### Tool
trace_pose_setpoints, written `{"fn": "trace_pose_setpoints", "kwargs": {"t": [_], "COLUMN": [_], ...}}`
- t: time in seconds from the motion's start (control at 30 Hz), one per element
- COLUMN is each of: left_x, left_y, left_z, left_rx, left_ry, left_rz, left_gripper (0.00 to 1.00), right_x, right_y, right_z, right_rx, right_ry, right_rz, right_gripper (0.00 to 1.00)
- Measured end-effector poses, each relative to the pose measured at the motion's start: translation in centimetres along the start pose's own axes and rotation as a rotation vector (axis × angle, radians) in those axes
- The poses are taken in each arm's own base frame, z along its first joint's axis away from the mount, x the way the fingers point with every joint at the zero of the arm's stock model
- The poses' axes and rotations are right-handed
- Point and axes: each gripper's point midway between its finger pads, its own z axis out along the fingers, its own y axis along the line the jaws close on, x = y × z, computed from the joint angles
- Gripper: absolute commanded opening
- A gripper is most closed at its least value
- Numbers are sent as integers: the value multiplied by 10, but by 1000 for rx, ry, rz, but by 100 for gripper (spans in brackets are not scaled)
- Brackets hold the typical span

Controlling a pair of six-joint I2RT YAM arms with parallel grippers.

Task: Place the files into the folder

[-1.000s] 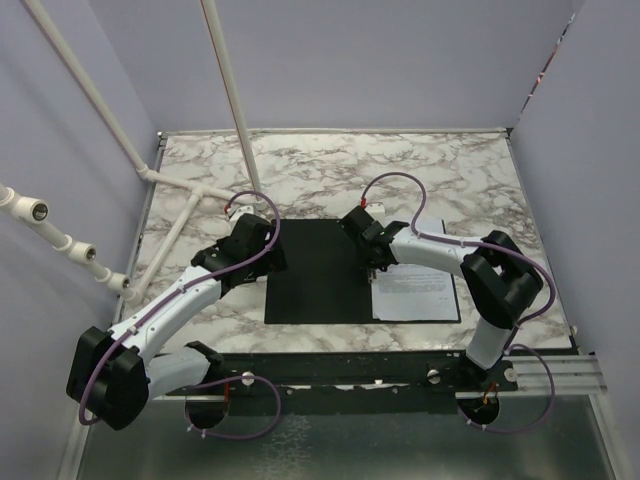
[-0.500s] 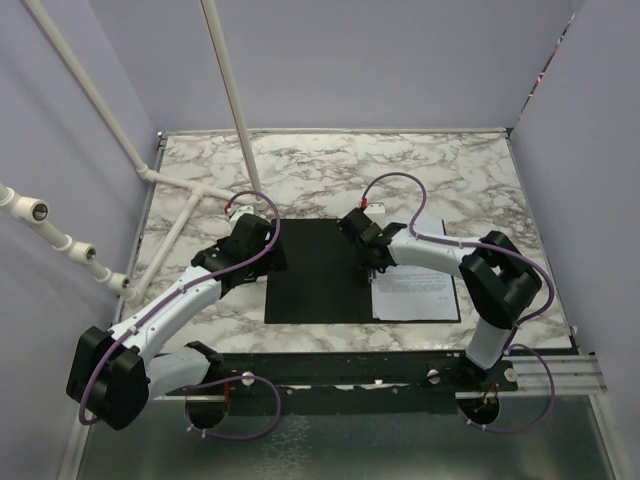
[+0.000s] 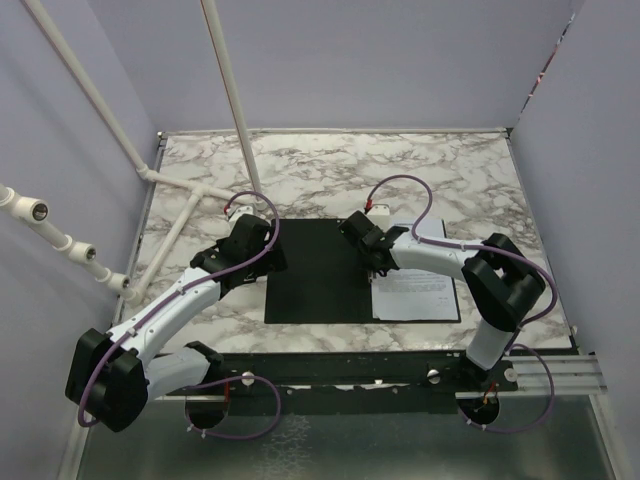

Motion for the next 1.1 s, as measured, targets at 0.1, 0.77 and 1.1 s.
{"fn": "trace_pose_setpoints", "kwargs": {"t": [0.1,0.77,1.1], "left_x": [0,-1,-1], "left_y": [0,-4,-6], "left_z": [0,-3,-4], "left_rx": [2,28,42], "left_ry": [-1,-6,-9], "left_rz": [0,-5,-7], "left_gripper": [99,99,99], "right_x": [0,3,7], "right_y": [0,2,2], "right_z": [0,-3,-6], "right_rx": [4,21,42], "right_ry": [-3,-20,-19], "right_rz": [11,35,11], "right_gripper": [12,17,0]}}
